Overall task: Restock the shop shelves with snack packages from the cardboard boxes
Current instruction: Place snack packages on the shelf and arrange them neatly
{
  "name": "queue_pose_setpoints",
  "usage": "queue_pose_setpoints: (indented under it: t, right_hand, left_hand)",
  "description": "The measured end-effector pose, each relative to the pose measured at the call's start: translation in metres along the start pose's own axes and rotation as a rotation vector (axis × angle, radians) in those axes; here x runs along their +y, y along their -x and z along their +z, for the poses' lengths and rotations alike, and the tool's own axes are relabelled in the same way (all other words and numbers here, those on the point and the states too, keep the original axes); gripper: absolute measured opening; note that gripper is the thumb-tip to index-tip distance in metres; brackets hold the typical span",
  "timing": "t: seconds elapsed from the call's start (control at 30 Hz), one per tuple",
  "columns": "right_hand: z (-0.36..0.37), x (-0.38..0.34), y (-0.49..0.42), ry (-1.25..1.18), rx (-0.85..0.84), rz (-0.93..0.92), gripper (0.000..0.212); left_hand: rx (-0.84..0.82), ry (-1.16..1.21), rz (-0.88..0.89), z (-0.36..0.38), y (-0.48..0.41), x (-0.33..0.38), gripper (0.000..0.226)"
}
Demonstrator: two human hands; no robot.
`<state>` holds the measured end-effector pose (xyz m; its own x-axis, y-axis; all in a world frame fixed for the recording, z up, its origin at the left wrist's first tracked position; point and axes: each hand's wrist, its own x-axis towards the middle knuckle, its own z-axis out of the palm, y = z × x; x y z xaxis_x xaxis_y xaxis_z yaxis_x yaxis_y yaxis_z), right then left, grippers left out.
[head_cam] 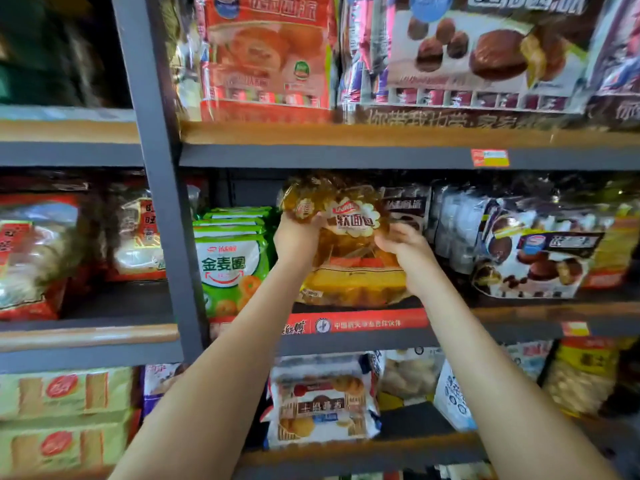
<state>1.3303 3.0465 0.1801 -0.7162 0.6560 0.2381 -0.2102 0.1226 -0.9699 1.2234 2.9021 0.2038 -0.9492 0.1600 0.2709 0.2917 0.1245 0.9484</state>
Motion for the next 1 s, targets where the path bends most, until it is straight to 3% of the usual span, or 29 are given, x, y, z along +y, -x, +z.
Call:
queue_pose_setpoints:
  t: [0.2,0.33,0.43,0.5,0.6,0.67,0.77,0.83,1.0]
  right_hand:
    - [-0.006,0.011,-0.067,0.082,-0.135,-0.034,0.058]
    - [-0.003,0.036,-0.082,0.414,-0.427,-0.07,0.119]
    - [0.008,0.054,-0.091,0.684,-0.474,-0.18,0.14]
    - [0.017,0.056,-0.097,0.788,-0.38,-0.24,0.14]
    - [0.027,0.057,-0.101,0.83,-0.211,-0.253,0.132]
    - [0.032,0.056,-0.1,0.782,-0.189,-0.211,0.132]
    - [0.041,0.052,-0.097,0.687,-0.212,-0.157,0.137]
    - [0.049,0.05,-0.094,0.674,-0.24,-0.162,0.135]
    - [0.054,0.049,-0.09,0.8,-0.228,-0.141,0.13]
  left_hand:
    - [0.084,-0.07,0.024,0.027,-0.023,0.008,0.058]
    - [0.139,-0.217,-0.008,0.037,-0.03,-0.015,0.053]
    - [0.102,-0.245,0.048,0.044,-0.03,-0.025,0.079]
    - [0.045,-0.32,0.226,0.049,-0.031,-0.03,0.112]
    - [-0.069,-0.84,0.433,0.053,-0.033,-0.05,0.133]
    - [0.011,-1.136,0.505,0.046,-0.036,-0.063,0.126]
    - [0.189,-1.299,0.655,0.039,-0.037,-0.068,0.094]
    - [0.139,-1.37,0.645,0.04,-0.04,-0.068,0.084]
    - [0.007,-1.352,0.533,0.041,-0.042,-0.067,0.098]
